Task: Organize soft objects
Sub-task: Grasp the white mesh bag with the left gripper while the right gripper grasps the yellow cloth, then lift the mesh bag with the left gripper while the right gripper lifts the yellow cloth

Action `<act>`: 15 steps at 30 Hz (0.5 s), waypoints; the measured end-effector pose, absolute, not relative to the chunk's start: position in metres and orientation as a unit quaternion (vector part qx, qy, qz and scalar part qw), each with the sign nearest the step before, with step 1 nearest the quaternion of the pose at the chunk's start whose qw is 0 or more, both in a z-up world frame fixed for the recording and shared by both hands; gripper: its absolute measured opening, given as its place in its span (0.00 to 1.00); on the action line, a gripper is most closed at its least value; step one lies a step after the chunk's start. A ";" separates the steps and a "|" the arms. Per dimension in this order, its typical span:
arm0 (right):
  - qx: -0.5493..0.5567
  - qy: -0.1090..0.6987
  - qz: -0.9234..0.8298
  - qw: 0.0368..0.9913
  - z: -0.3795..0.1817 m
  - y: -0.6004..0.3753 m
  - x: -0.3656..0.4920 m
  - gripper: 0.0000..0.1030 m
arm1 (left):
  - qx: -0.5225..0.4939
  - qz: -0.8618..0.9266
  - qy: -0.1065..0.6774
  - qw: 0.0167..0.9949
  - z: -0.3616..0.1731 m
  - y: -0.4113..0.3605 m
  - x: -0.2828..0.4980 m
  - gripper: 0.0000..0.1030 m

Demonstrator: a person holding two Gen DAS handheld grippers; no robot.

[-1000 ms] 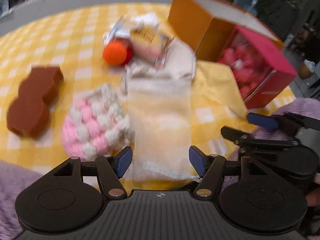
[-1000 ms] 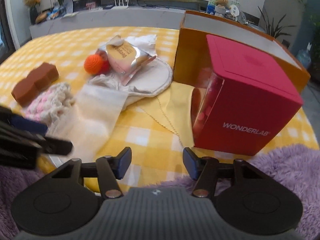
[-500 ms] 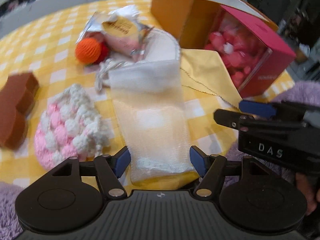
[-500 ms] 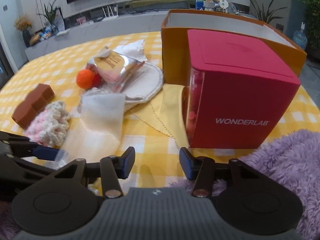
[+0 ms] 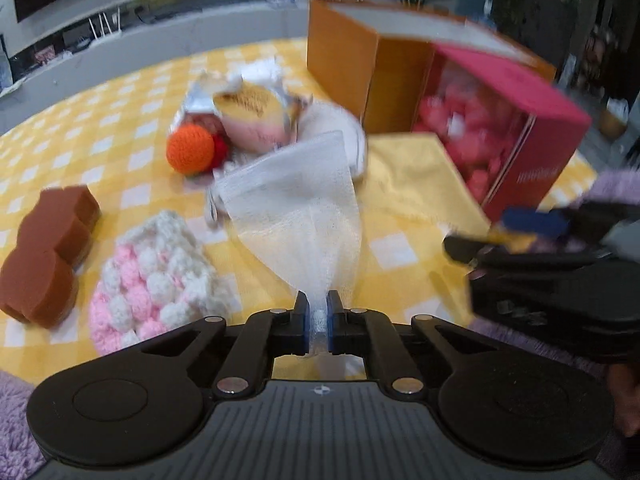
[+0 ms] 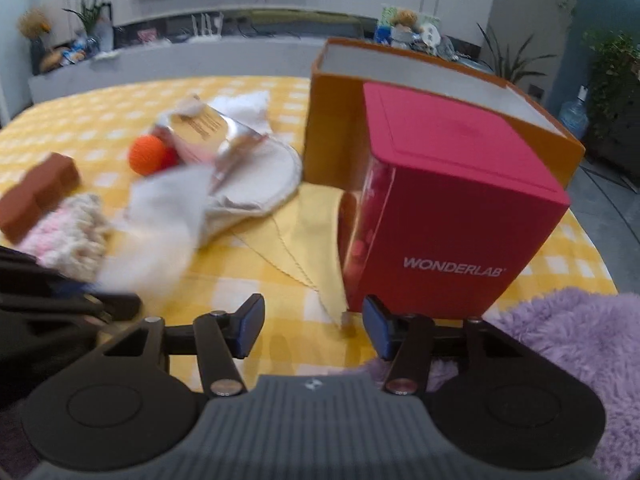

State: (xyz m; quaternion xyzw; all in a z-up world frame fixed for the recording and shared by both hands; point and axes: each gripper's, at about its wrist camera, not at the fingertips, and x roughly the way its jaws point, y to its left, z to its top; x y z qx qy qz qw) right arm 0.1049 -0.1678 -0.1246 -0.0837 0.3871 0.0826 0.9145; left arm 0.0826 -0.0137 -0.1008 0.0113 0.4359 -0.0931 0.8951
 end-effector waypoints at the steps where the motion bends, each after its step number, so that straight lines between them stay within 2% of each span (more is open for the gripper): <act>1: -0.087 0.387 0.075 0.915 -0.127 -0.167 0.108 0.47 | 0.008 -0.092 0.429 0.899 -0.099 -0.013 0.082 0.08; 5: -0.076 0.390 0.070 0.915 -0.132 -0.167 0.118 0.37 | -0.019 -0.092 0.423 0.901 -0.097 -0.005 0.083 0.08; 6: -0.077 0.390 0.069 0.915 -0.133 -0.167 0.117 0.28 | -0.025 -0.094 0.422 0.901 -0.097 -0.003 0.083 0.08; 7: -0.074 0.391 0.069 0.915 -0.133 -0.168 0.118 0.13 | -0.029 -0.095 0.421 0.901 -0.097 -0.002 0.083 0.08; 8: -0.068 0.393 0.074 0.914 -0.133 -0.170 0.119 0.04 | -0.031 -0.096 0.420 0.902 -0.097 -0.002 0.083 0.08; 9: -0.064 0.395 0.076 0.913 -0.133 -0.171 0.119 0.00 | -0.032 -0.096 0.418 0.903 -0.096 -0.002 0.083 0.08; 15: -0.062 0.371 0.110 0.920 -0.121 -0.169 0.106 0.00 | -0.043 -0.097 0.402 0.909 -0.091 0.003 0.072 0.08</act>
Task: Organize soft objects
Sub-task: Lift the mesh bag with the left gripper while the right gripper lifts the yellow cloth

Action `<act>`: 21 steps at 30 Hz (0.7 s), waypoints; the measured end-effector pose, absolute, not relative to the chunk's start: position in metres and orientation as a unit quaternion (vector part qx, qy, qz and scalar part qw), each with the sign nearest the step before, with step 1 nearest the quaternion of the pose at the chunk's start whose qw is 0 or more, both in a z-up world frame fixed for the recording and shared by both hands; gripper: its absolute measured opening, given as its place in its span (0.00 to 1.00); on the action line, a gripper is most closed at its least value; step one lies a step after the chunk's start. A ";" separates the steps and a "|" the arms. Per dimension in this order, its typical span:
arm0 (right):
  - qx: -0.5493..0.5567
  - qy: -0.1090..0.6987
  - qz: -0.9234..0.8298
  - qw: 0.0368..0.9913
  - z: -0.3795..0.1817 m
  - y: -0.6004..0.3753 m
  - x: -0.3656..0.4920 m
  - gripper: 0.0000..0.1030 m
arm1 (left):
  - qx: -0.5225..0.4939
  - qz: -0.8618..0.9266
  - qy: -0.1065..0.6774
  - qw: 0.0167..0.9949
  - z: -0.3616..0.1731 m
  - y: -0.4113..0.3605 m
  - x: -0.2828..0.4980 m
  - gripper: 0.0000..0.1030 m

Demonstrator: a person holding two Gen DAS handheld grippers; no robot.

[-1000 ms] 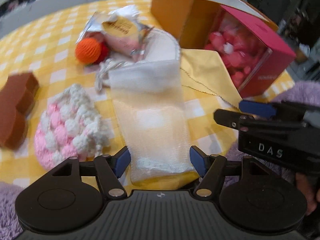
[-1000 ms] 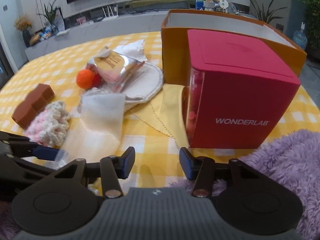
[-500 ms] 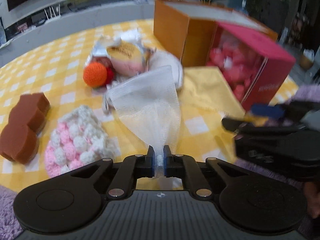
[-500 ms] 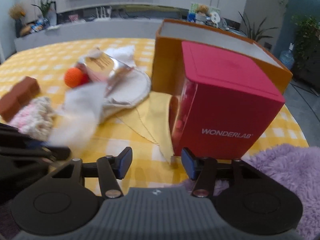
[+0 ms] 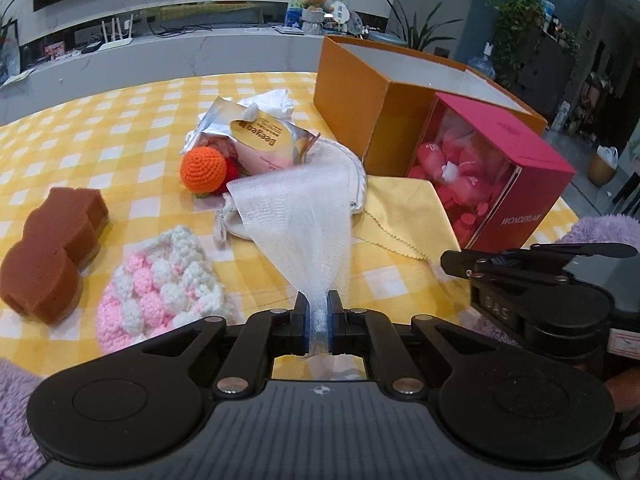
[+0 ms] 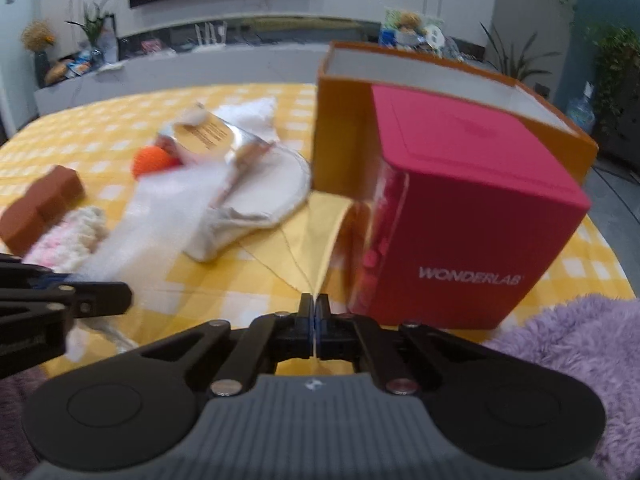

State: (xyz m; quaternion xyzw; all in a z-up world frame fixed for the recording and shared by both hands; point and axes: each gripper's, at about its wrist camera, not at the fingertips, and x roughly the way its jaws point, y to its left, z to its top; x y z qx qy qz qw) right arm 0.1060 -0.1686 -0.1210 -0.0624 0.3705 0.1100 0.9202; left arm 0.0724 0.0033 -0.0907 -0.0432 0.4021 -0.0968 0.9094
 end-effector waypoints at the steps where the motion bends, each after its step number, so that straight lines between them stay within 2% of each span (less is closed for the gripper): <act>1: -0.064 0.365 0.116 0.922 -0.117 -0.168 0.102 0.00 | -0.047 -0.094 0.401 0.910 -0.090 0.005 0.071 0.08; 13: -0.068 0.289 0.213 0.931 -0.056 -0.165 0.043 0.00 | -0.057 -0.087 0.385 0.917 -0.075 0.012 0.047 0.08; 21: -0.079 0.384 0.158 0.906 -0.116 -0.164 0.092 0.00 | -0.065 -0.081 0.404 0.909 -0.085 0.017 0.053 0.08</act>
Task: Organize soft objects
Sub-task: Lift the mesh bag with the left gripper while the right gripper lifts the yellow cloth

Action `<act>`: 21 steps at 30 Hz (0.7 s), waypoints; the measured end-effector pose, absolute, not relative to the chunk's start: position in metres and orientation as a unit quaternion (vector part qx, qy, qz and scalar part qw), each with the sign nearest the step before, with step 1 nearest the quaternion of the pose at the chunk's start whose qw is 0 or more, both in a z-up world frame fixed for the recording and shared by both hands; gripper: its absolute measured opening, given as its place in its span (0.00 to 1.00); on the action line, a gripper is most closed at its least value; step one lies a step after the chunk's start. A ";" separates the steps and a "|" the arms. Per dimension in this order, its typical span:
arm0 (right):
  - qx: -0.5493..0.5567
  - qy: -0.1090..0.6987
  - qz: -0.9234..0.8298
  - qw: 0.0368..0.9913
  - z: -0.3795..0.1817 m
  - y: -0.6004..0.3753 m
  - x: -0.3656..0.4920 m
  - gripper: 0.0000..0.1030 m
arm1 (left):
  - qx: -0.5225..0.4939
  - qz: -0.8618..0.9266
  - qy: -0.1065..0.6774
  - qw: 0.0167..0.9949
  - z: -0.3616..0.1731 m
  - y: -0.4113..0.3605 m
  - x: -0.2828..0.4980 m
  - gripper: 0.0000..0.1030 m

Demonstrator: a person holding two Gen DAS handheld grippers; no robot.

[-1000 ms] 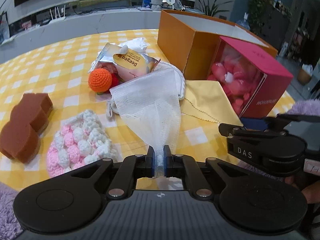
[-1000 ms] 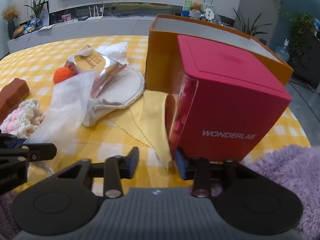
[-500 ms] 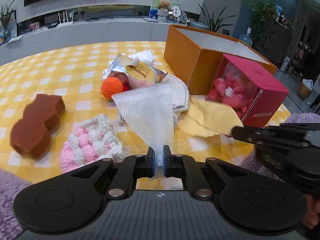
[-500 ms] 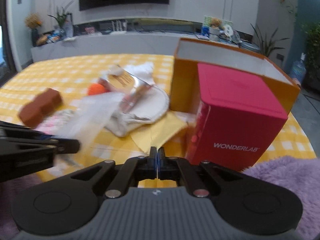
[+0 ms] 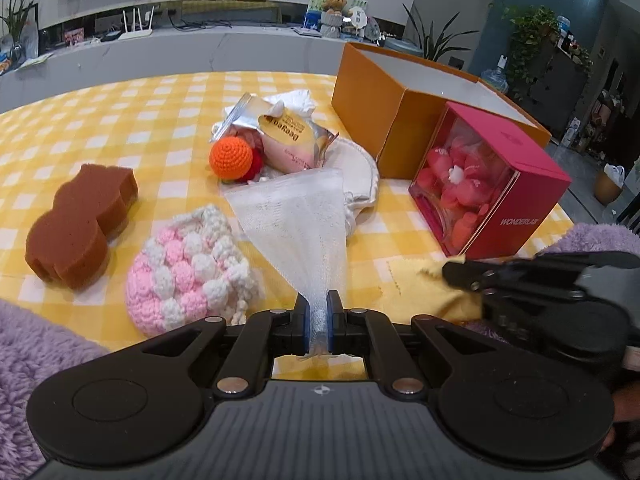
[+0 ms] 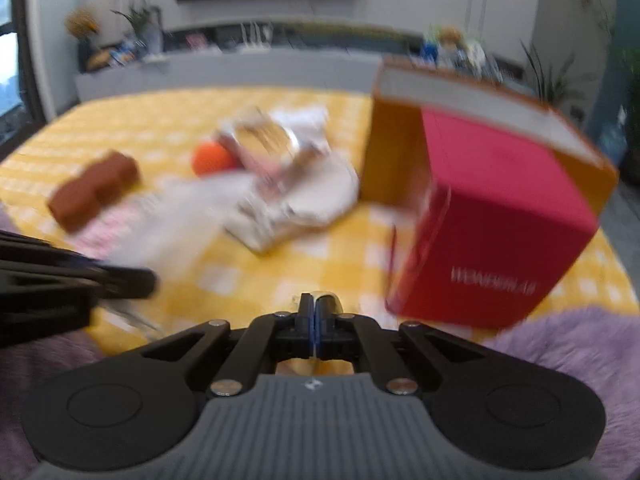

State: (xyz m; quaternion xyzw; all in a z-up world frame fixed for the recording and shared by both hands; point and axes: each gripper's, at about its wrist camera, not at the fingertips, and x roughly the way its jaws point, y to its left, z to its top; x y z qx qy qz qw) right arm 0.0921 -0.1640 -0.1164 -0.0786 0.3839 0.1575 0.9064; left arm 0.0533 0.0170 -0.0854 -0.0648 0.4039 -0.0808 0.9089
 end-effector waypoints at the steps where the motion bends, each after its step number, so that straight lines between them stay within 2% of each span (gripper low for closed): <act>1: -0.079 0.397 0.153 0.901 -0.122 -0.164 0.096 0.05 | -0.066 -0.082 0.405 0.908 -0.086 0.017 0.054 0.08; 2: -0.078 0.405 0.150 0.899 -0.125 -0.164 0.099 0.05 | -0.067 -0.084 0.406 0.908 -0.087 0.017 0.054 0.08; 3: -0.075 0.407 0.149 0.898 -0.127 -0.165 0.100 0.11 | -0.068 -0.085 0.406 0.907 -0.087 0.017 0.055 0.08; 4: -0.071 0.408 0.151 0.897 -0.127 -0.165 0.100 0.29 | -0.069 -0.086 0.407 0.907 -0.088 0.017 0.056 0.08; 5: -0.069 0.409 0.153 0.897 -0.129 -0.164 0.101 0.40 | -0.071 -0.087 0.409 0.906 -0.089 0.018 0.056 0.08; 6: -0.069 0.411 0.154 0.896 -0.130 -0.164 0.102 0.58 | -0.074 -0.088 0.411 0.904 -0.091 0.018 0.057 0.08; 7: -0.071 0.412 0.155 0.895 -0.132 -0.162 0.103 0.65 | -0.076 -0.088 0.414 0.903 -0.092 0.018 0.058 0.08; 12: -0.092 0.429 0.149 0.886 -0.142 -0.153 0.108 0.73 | -0.087 -0.090 0.426 0.896 -0.098 0.021 0.063 0.09; 15: -0.082 0.433 0.153 0.885 -0.143 -0.155 0.109 0.72 | -0.088 -0.092 0.431 0.893 -0.100 0.020 0.065 0.09; 17: -0.077 0.433 0.158 0.884 -0.142 -0.156 0.109 0.68 | -0.089 -0.092 0.432 0.893 -0.101 0.020 0.066 0.09; 21: -0.077 0.426 0.167 0.886 -0.141 -0.155 0.105 0.49 | -0.088 -0.093 0.434 0.892 -0.102 0.018 0.066 0.09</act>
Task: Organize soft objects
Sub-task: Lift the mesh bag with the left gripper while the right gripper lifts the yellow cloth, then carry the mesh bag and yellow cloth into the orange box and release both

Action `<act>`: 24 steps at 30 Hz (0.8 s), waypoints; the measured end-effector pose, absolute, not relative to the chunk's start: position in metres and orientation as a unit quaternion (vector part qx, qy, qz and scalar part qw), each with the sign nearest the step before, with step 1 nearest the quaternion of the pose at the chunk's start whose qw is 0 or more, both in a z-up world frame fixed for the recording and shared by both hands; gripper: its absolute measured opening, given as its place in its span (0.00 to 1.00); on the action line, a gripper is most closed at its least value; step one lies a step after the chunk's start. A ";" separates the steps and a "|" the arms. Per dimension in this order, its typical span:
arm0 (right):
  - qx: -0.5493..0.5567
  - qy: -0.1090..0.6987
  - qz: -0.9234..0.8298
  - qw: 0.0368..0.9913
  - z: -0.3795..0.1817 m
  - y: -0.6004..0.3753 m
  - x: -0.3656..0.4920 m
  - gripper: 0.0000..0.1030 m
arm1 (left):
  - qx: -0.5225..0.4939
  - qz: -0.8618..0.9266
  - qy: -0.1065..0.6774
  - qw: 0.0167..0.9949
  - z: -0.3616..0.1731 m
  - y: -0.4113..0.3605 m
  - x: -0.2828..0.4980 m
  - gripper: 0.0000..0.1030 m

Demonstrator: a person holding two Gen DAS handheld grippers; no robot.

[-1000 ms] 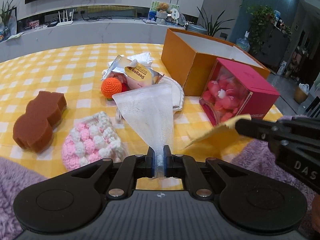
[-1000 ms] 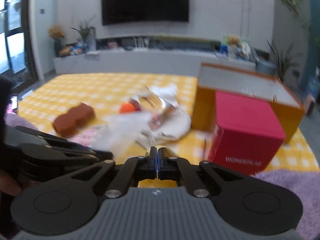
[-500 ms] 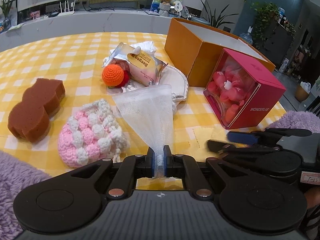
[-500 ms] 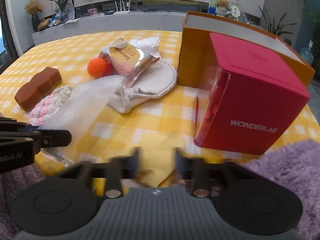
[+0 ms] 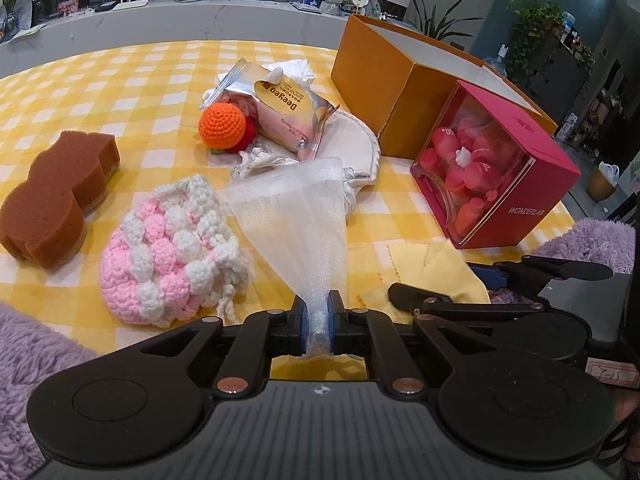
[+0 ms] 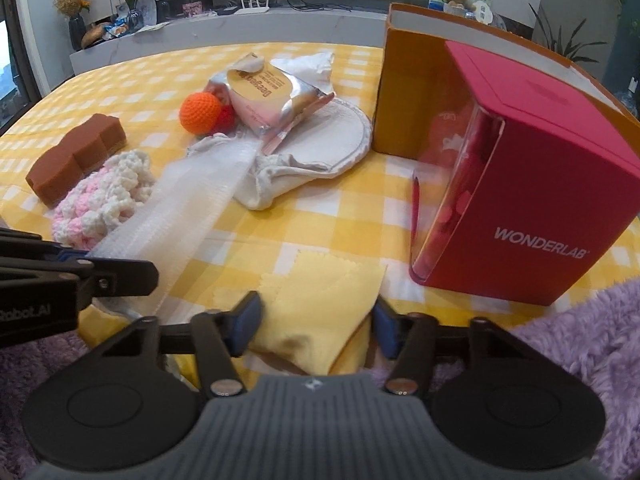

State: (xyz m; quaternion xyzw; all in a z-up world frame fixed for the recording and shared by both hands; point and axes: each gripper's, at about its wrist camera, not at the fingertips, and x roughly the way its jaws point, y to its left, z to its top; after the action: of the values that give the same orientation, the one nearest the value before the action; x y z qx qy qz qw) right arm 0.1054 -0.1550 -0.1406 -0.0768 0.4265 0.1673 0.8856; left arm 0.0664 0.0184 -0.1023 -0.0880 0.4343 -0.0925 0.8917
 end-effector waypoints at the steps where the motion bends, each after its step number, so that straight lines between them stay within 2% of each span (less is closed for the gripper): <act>1: -0.077 0.425 0.170 0.886 -0.140 -0.155 0.105 0.42 | -0.088 -0.092 0.435 0.892 -0.102 0.019 0.066 0.09; 2: -0.077 0.424 0.175 0.885 -0.140 -0.154 0.104 0.38 | -0.088 -0.092 0.434 0.892 -0.102 0.019 0.067 0.09; 4: -0.079 0.421 0.188 0.884 -0.139 -0.152 0.102 0.19 | -0.090 -0.092 0.434 0.892 -0.103 0.019 0.067 0.09; 6: -0.081 0.420 0.200 0.882 -0.138 -0.150 0.100 0.08 | -0.089 -0.090 0.436 0.891 -0.103 0.019 0.068 0.09; 16: -0.054 0.382 0.221 0.896 -0.116 -0.160 0.083 0.06 | -0.095 -0.093 0.406 0.904 -0.094 0.023 0.057 0.09; 24: -0.016 0.335 0.229 0.914 -0.078 -0.185 0.073 0.06 | -0.054 -0.108 0.355 0.927 -0.050 0.005 0.040 0.08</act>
State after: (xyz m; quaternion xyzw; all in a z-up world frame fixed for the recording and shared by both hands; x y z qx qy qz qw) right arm 0.0728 -0.1846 -0.0782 -0.0158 0.3354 0.2287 0.9138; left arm 0.0400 0.0054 -0.0502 -0.0544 0.3547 -0.1082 0.9271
